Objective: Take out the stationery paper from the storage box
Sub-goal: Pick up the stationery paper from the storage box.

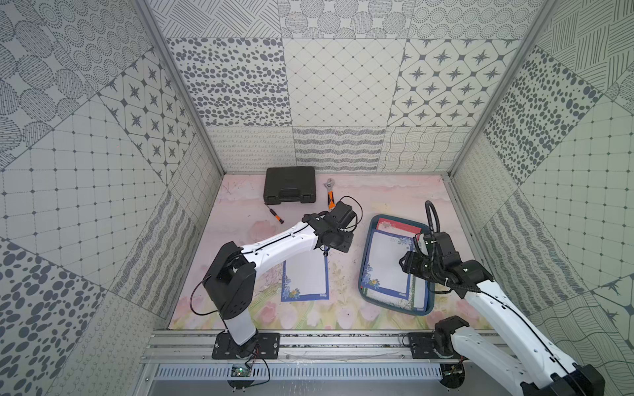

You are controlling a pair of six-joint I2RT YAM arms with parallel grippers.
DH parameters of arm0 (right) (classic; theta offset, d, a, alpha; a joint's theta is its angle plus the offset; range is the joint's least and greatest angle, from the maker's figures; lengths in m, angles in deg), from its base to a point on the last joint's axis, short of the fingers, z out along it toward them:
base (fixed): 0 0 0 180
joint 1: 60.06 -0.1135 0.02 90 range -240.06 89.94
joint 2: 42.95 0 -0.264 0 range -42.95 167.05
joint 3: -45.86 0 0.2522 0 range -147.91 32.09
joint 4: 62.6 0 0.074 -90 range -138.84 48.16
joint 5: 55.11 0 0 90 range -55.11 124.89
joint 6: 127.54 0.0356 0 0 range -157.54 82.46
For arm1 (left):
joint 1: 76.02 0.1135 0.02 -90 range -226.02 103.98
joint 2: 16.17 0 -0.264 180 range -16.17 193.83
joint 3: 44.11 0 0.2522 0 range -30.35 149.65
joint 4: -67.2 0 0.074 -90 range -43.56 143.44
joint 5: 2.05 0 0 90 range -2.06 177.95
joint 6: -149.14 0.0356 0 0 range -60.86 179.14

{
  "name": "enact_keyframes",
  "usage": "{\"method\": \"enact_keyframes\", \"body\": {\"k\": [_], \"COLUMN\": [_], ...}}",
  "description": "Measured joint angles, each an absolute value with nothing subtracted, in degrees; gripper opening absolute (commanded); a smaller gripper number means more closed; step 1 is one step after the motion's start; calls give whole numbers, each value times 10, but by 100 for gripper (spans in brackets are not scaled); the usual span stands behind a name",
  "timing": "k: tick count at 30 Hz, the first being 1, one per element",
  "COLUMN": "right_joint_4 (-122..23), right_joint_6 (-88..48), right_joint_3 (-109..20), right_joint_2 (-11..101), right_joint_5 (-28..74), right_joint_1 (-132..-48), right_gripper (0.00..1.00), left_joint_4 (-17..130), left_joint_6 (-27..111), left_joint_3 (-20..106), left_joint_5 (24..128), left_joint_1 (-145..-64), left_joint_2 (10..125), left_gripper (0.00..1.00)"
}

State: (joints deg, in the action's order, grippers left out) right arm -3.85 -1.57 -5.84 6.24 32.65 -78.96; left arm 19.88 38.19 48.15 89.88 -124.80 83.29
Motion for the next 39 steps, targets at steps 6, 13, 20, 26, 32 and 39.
{"method": "enact_keyframes", "body": {"k": [6, 13, 20, 26, 32, 39], "right_joint_4": [-54, -65, -85, -95, -97, -102], "right_joint_6": [-5, -4, -5, -7, -7, -7], "right_joint_3": [-43, -42, -28, -26, -18, 2], "right_joint_2": [76, 84, 107, 124, 125, 125], "right_joint_5": [329, 328, 312, 293, 289, 289], "right_joint_1": [-777, -750, -724, -718, -718, -718], "right_gripper": [66, 68, 68, 69, 68, 64], "left_joint_4": [203, 204, 208, 211, 211, 211], "left_joint_6": [365, 350, 339, 330, 316, 300], "left_joint_3": [499, 521, 542, 545, 547, 554], "left_joint_5": [874, 853, 837, 824, 814, 807], "left_joint_1": [-1256, -1261, -1263, -1263, -1263, -1263], "left_joint_2": [864, 891, 914, 925, 929, 933], "left_gripper": [44, 45, 44, 43, 40, 34]}}
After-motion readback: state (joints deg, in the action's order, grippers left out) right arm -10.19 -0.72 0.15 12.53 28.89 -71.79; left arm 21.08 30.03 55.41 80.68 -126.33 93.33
